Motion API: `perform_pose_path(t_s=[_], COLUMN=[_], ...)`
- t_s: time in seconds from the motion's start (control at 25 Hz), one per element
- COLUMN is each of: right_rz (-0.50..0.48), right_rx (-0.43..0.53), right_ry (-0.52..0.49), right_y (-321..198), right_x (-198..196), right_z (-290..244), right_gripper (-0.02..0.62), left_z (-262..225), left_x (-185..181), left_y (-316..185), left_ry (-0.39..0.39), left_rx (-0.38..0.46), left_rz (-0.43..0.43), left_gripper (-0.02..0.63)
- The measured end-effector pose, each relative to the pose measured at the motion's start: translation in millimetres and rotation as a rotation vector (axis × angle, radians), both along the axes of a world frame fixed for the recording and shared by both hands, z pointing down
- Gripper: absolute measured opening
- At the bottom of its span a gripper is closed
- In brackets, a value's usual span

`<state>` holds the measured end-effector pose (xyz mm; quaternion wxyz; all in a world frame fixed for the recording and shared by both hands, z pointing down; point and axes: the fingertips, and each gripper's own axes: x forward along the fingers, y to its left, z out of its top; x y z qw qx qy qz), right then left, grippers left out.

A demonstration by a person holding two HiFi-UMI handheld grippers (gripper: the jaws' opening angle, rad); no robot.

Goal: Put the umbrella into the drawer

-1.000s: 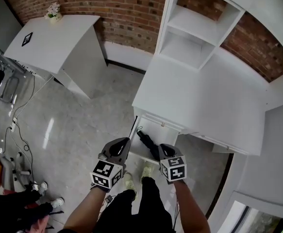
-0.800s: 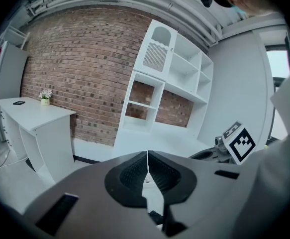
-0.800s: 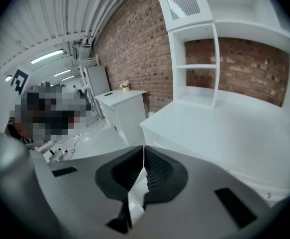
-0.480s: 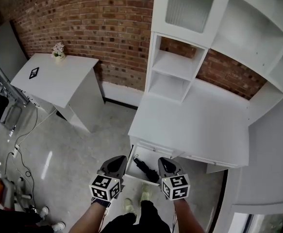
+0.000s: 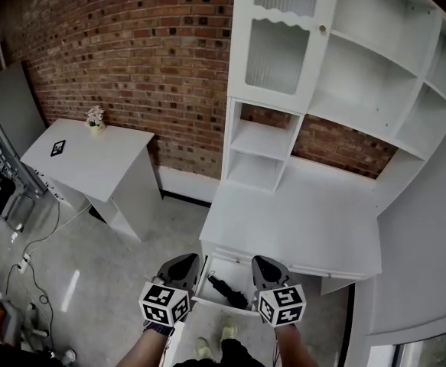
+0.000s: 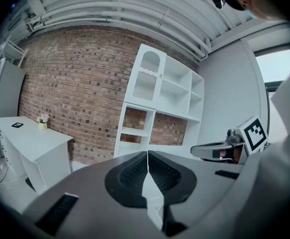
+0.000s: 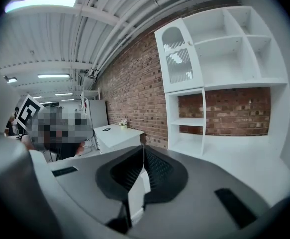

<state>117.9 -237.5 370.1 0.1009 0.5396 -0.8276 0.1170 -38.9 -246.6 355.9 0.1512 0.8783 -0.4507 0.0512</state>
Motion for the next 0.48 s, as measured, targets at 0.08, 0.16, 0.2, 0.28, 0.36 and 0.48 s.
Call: perform_pose_path(t_s=[0.08,0.16,0.2,0.28,0.36,0.48], right_rz=[0.005,0.015,0.021,0.035,0.044,0.048], right_rx=[0.019,0.038,0.048,0.071,0.103,0.154], right_ry=[-0.004,-0.007,-0.011,-0.018,-0.015,-0.002], right_y=[-1,-1,0,2,1,1], right_x=[5,10,13,19,24,26], right_z=[-12,-25,-31,-45,-62,-86], right_gripper=[0.008,0.008,0.008,0.008,0.008,0.008], left_z=[-10,-22,-29,-44,-59,-77], left_x=[-2,-5,-8,-12,-15,-18], left_y=[-1,0,1,4,3,2], left_ry=[0.0,0.0,0.0,0.002,0.007,0.011], left_rx=[0.013,0.032,0.043,0.063,0.081,0.102], left_rz=[-0.01,-0.02,-0.024,-0.031,-0.038,-0.049], left_gripper=[0.009,0.009,0.009,0.009,0.009,0.009])
